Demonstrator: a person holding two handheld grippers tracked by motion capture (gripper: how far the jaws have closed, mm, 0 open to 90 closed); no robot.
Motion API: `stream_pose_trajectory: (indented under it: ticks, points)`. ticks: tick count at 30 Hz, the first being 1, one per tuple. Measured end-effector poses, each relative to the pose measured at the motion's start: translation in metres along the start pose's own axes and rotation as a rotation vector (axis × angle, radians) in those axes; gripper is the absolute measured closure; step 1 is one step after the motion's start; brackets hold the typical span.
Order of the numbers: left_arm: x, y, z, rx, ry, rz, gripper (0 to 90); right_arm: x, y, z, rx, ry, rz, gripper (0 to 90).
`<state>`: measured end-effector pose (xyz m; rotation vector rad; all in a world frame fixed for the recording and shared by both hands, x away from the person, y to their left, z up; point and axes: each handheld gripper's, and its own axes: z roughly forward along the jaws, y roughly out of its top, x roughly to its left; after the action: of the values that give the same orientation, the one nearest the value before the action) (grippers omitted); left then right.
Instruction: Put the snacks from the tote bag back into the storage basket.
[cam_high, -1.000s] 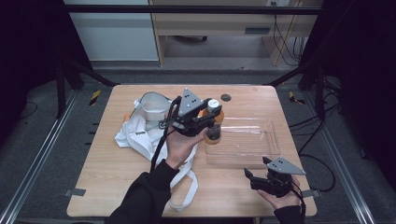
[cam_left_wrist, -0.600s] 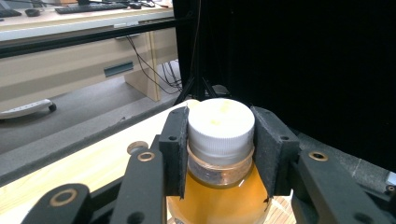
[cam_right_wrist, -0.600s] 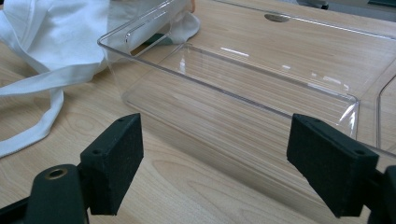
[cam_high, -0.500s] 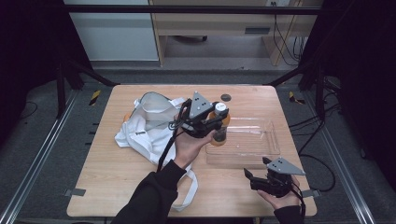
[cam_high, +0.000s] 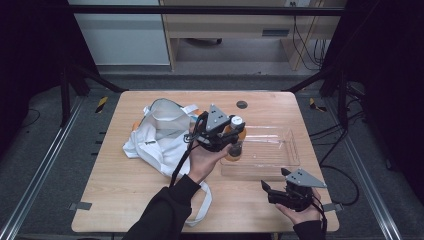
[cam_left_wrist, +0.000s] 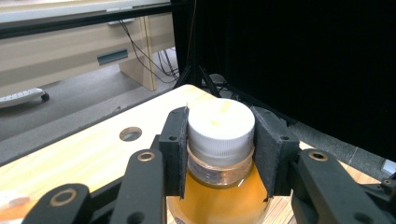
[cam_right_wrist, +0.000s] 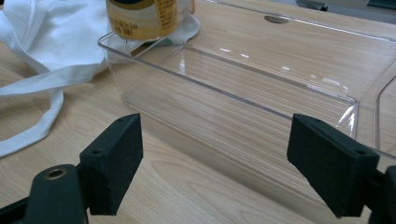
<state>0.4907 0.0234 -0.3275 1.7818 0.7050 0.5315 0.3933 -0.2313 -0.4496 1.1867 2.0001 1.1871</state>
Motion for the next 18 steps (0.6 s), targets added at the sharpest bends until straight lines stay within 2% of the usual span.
stream_pose_trajectory:
  ticks: [11,13,18]
  points:
    - [0.0,-0.014,0.008,0.031,-0.004,0.003,58.7,0.0,0.0,0.0,-0.002,0.002,0.004,17.9]
    - [0.002,-0.016,0.011,0.023,-0.013,0.019,58.7,0.0,0.0,0.0,0.0,0.003,0.006,17.7]
    - [0.002,-0.022,0.013,0.041,-0.009,0.01,58.7,0.0,0.0,0.001,0.0,0.002,0.001,17.4]
